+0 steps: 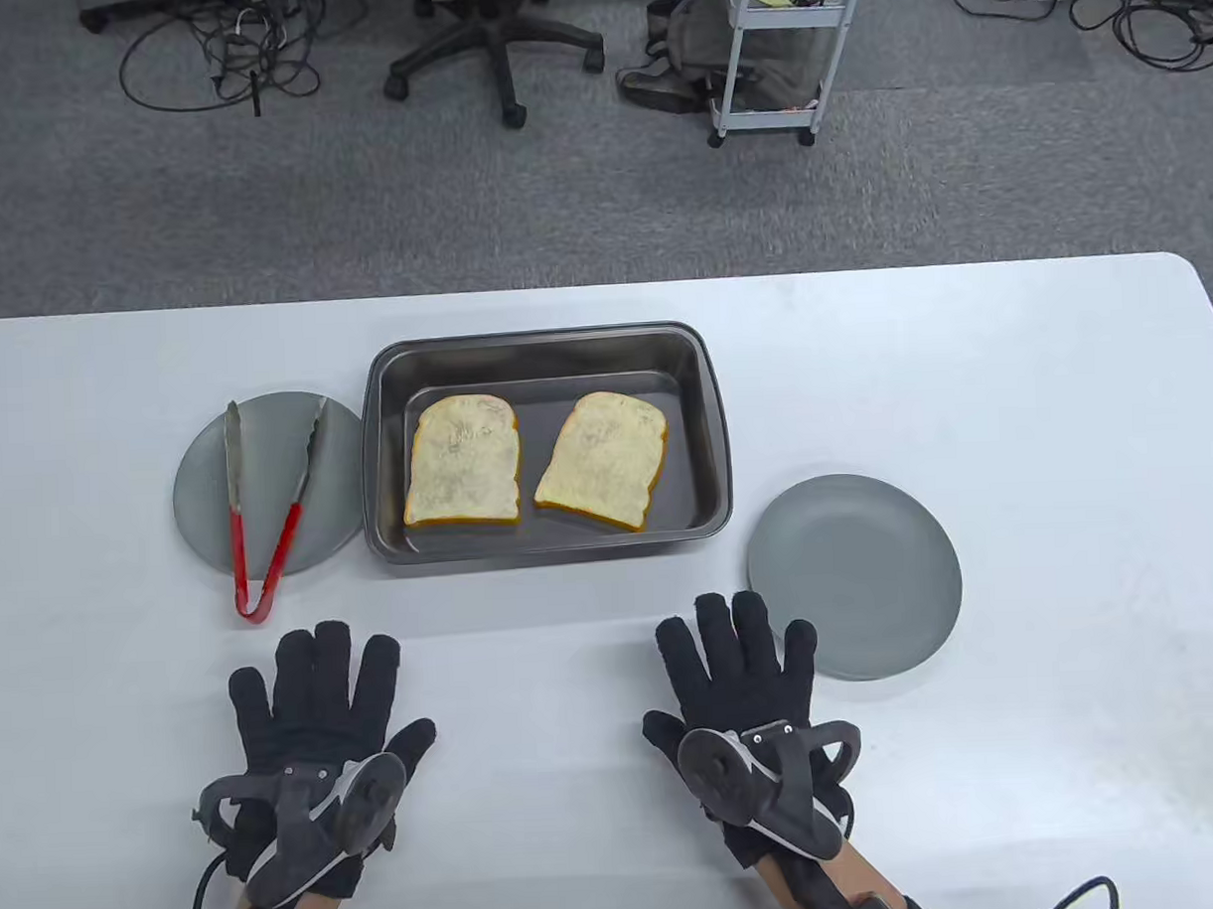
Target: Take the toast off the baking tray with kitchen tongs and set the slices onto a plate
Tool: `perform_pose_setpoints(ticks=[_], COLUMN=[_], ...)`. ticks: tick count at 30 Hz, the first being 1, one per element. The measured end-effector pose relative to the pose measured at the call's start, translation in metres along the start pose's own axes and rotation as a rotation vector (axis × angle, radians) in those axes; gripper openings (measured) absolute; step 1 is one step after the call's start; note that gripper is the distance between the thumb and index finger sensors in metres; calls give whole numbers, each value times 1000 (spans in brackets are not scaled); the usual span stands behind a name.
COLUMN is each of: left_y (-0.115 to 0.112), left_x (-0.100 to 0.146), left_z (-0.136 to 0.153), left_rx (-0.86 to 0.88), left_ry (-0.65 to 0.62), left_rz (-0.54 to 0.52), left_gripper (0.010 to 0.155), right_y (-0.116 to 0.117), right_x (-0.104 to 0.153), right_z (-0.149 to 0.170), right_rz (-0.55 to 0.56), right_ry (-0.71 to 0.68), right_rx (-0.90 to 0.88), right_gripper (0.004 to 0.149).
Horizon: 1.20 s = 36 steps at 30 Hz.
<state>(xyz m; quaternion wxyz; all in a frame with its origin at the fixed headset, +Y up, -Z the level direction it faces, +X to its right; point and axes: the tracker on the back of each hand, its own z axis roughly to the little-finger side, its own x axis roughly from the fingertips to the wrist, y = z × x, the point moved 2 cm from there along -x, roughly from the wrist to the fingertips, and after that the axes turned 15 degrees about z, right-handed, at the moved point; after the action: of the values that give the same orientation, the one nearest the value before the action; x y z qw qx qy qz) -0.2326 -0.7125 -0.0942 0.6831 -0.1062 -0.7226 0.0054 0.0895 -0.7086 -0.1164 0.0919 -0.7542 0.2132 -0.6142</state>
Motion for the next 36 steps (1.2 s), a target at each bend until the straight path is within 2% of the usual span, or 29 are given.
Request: perform_pose_setpoints(ticks=[28,36], left_y=[-1,7], left_x=[0,-11], left_z=[4,21], left_rx=[9,103], left_ry=[18,45], left_rz=[1,32], left_gripper=[83,84], right_y=[1,1], right_x=[0,0], right_z=[4,3], right_rz=[-19,-27], right_ry=[18,17], right_rx=[-16,-24], right_gripper=[84,84])
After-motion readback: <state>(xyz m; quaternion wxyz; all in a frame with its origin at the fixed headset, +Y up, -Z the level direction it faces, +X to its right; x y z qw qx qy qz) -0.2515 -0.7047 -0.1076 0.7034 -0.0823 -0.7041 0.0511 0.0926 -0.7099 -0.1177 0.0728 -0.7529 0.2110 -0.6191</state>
